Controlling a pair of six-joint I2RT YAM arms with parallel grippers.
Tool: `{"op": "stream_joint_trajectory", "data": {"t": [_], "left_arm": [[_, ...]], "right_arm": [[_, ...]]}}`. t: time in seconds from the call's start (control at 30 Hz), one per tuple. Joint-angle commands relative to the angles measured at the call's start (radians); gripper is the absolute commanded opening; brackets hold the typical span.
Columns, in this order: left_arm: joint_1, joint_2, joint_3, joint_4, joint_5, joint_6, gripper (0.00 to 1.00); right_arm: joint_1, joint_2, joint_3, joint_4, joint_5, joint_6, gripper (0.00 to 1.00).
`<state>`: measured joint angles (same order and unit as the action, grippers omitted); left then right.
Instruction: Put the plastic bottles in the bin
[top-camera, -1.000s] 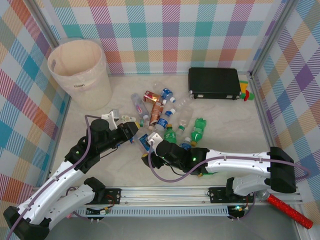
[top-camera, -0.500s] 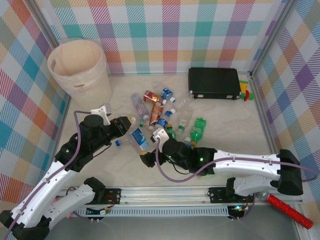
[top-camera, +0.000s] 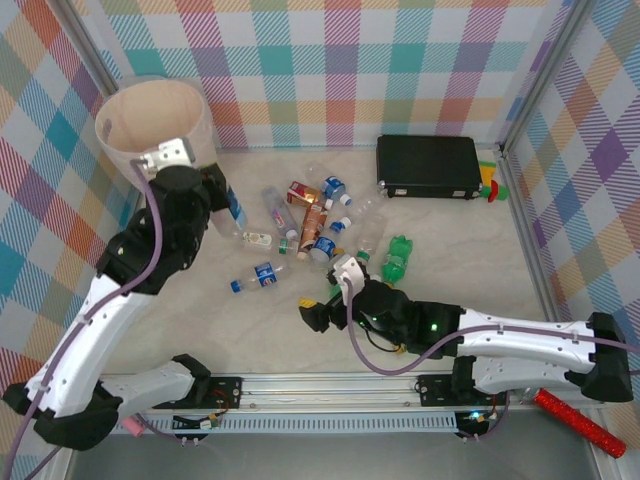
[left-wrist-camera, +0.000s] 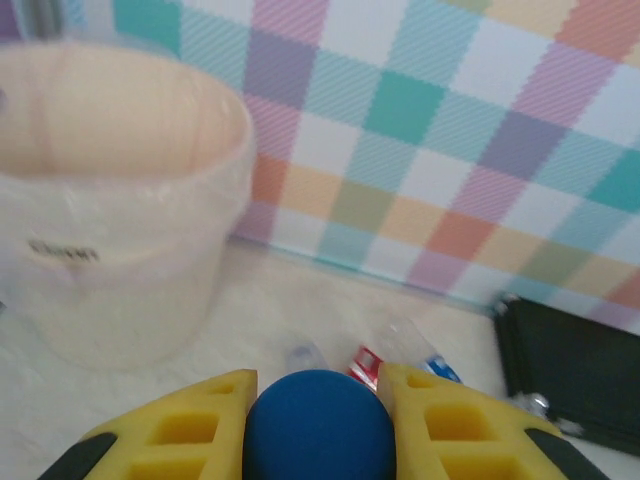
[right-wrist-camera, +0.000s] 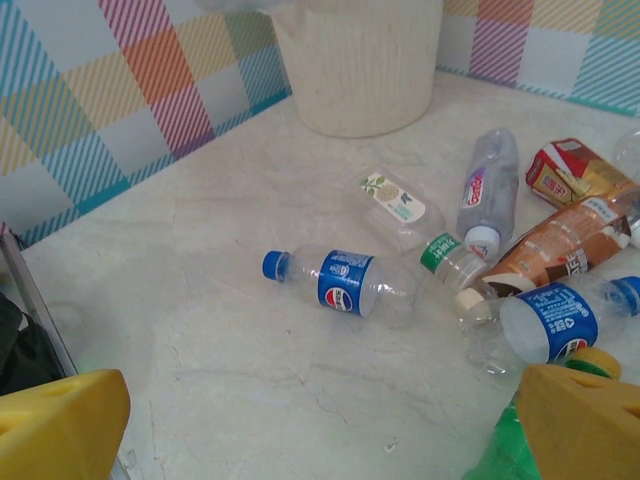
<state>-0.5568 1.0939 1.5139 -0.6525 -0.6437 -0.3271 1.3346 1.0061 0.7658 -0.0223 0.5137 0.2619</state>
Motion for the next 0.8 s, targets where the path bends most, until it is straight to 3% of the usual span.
{"op": "stream_joint_trajectory", "data": {"t": [0.0,0.17,0.5,0.77], "left_arm": [[0.055,0.065,0.117,0.041,-0.133,0.132,0.01],[0.169,0.162,0.202,0.190,-0.200,0.208,0.01],[0.444,0.438,0.510,0.129,-0.131,0.016,0.01],[0.494,0.713,0.830,0.109,-0.123,0.065,0.02]], "right_arm": [[0.002,-0.053,-0.022,0.053,0.014,-0.050,0.99],[0.003,-0.109,-0.040,0.060,0.011,-0.097,0.99],[-0.008,-0.199,-0.120,0.104,0.019,-0.152,0.99],[-0.082,-0.207,-0.132,0.099,-0.030,-0.158,0.99]]}}
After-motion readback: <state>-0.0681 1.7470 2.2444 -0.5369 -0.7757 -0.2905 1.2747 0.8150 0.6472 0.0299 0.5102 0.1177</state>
